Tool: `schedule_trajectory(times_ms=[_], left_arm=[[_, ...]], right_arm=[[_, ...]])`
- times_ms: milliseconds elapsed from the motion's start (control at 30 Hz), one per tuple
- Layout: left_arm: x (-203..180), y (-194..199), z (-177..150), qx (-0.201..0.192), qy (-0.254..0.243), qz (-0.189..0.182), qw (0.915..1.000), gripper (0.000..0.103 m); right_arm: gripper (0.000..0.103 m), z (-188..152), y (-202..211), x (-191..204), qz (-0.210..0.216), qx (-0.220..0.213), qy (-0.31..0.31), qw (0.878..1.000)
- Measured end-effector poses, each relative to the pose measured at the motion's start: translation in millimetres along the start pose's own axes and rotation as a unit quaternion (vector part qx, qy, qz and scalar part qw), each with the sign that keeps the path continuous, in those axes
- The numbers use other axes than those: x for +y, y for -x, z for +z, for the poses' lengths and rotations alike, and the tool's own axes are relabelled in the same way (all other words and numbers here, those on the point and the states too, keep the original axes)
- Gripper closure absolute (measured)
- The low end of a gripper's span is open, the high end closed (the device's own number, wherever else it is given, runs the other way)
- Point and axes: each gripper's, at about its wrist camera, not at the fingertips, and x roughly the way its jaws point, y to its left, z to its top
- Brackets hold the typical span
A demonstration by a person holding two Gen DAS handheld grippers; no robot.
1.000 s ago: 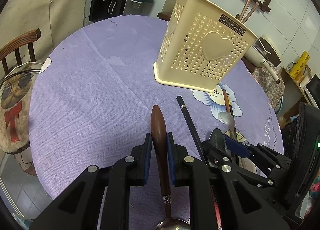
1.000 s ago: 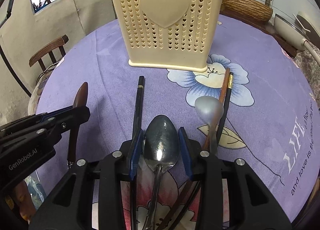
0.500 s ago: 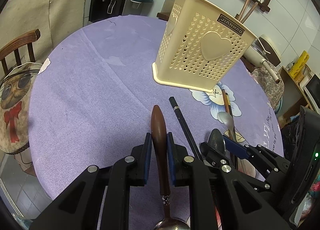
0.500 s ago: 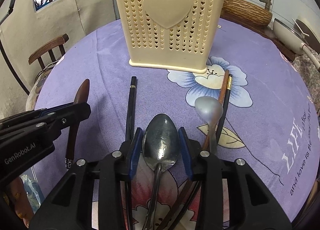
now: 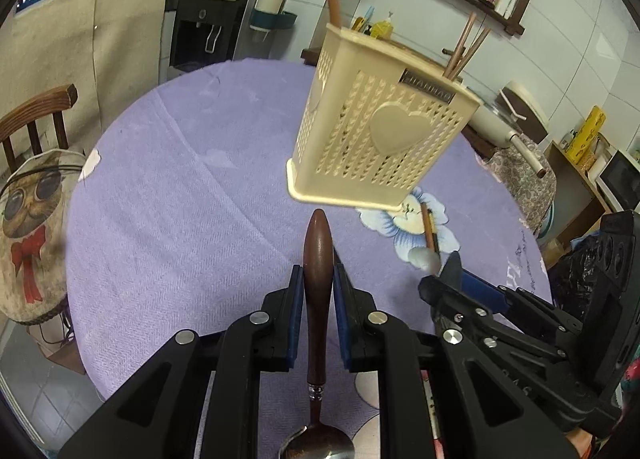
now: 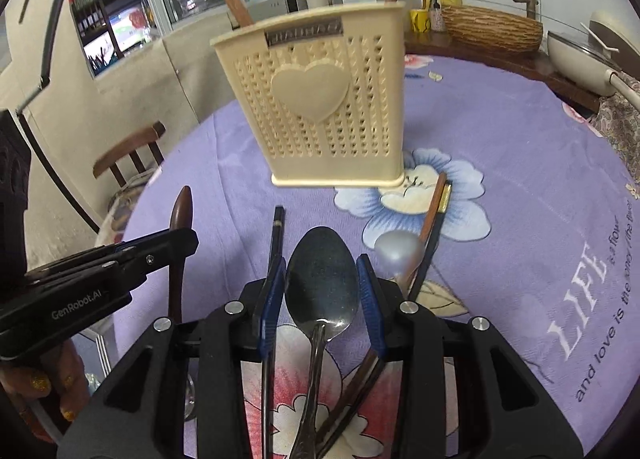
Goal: Organize utensils
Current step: 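Lift both spoons over the cream holder and lower them in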
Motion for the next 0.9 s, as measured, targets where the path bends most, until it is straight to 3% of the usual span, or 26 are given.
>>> schedule_trajectory(times_ms=[433, 733, 900], left_arm=[[-13.0, 43.9, 26.0, -0.082, -0.015, -0.001, 0.9965, 0.088], [-19.0, 47.9, 40.6, -0.084, -0.025, -0.022, 0.9959, 0.088], [-20.1, 50.9, 51.0, -0.088, -0.028, -0.034, 0.9952, 0.088]], right_arm=[[0.066, 25.6, 54.3, 3.6, 0.028, -0.070, 0.007, 0.997], [0.066, 38.6, 46.0, 3.3, 0.064, -0.090, 0.009, 0.994], [0.066, 48.9, 46.5, 2.6, 0.062, -0.105, 0.020, 0.992]])
